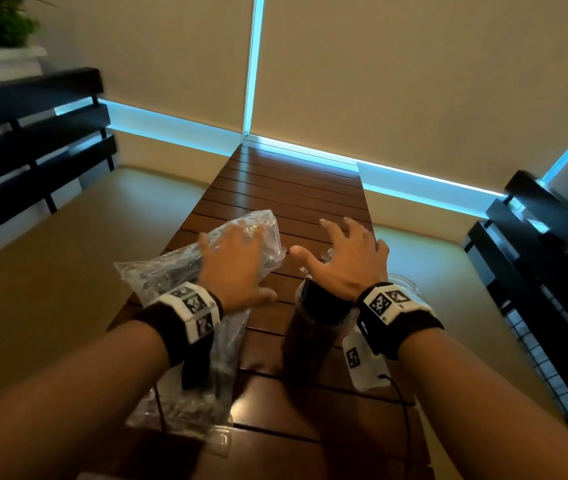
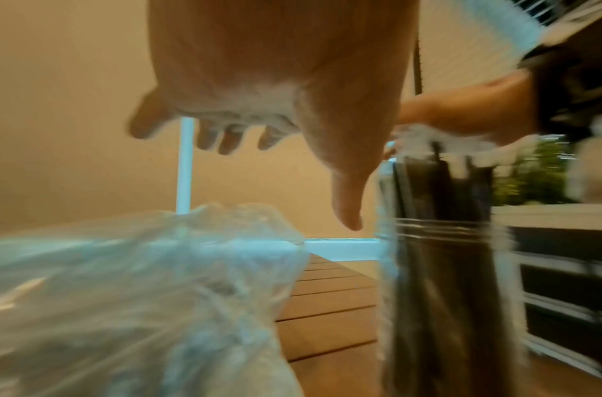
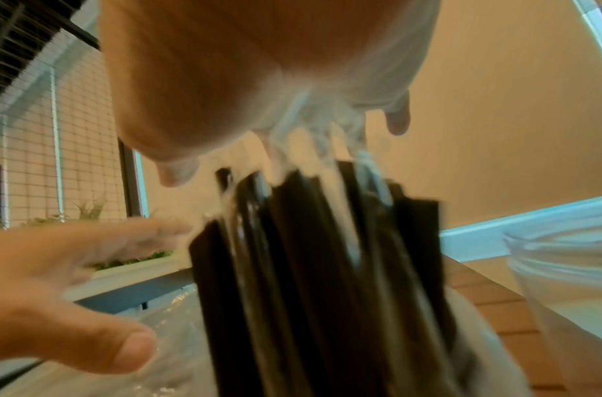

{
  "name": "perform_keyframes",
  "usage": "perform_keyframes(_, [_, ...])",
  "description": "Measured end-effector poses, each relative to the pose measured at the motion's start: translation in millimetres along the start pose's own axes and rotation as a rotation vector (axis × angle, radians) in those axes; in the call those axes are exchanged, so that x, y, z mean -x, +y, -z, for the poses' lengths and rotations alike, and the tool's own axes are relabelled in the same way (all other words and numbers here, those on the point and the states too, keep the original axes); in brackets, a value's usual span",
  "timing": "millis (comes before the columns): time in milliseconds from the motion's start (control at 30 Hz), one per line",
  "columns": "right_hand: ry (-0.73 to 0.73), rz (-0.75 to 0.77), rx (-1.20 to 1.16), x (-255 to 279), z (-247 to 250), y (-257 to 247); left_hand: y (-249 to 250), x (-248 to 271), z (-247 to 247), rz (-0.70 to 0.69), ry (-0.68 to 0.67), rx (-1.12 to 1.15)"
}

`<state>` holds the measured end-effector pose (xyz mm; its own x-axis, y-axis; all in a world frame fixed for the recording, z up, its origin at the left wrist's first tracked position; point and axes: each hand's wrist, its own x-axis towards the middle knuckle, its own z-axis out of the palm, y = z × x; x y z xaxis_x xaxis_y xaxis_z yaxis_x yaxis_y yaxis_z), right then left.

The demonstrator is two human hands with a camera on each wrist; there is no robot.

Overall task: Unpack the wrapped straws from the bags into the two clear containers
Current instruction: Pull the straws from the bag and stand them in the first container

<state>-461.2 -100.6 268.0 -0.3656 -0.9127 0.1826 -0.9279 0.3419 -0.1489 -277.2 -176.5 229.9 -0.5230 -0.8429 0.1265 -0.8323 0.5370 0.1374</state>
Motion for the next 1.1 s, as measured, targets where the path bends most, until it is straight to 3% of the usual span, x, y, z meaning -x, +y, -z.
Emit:
perform_keyframes(100, [0.074, 0.049, 0.007, -7.5, 12.4, -22.3, -59.1, -12.9, -5.2, 0.347, -0.172, 0.086])
perform_keyframes(200, [0.080, 0.145, 0.066, -18.3, 21.8, -48.3, -100.1, -6.2, -21.3, 0.477, -0.334, 0.168])
perform_keyframes(400, [-0.168, 0.091, 0.065, -43.6, 16.1, -71.6, -144.5, 11.0, -8.1, 0.435, -0.203, 0.346])
perform_keyframes(600, [-0.111, 0.171, -0.160, -51.4, 4.9, -96.3, -170.6, 29.7, 9.9, 0.377, -0.101, 0.573])
perform_keyframes(700, [-0.029, 0.094, -0.216, -45.5, 4.5, -104.2, -175.6, 38.6, 9.3, 0.413, -0.092, 0.684])
perform_keyframes(767, [-0.082, 0.084, -0.183, -40.2, 7.5, -104.4, -178.0, 43.7, 9.0, 0.428, -0.114, 0.756])
perform_keyframes(833, [-0.290, 0.165, -0.076, -35.0, 10.0, -107.9, -184.6, 48.8, 4.5, 0.432, -0.124, 0.777])
perform_keyframes(900, [-0.408, 0.273, -0.007, -27.7, 6.8, -114.6, -186.7, 53.0, -1.1, 0.442, -0.143, 0.837])
perform_keyframes(1000, [-0.464, 0.449, 0.068, -17.8, -12.6, -124.7, -179.7, 59.0, -5.9, 0.428, -0.178, 0.910])
perform_keyframes(1100, [-0.440, 0.499, 0.070, -11.6, -40.6, -130.4, -174.6, 62.1, -7.1, 0.368, -0.200, 0.880])
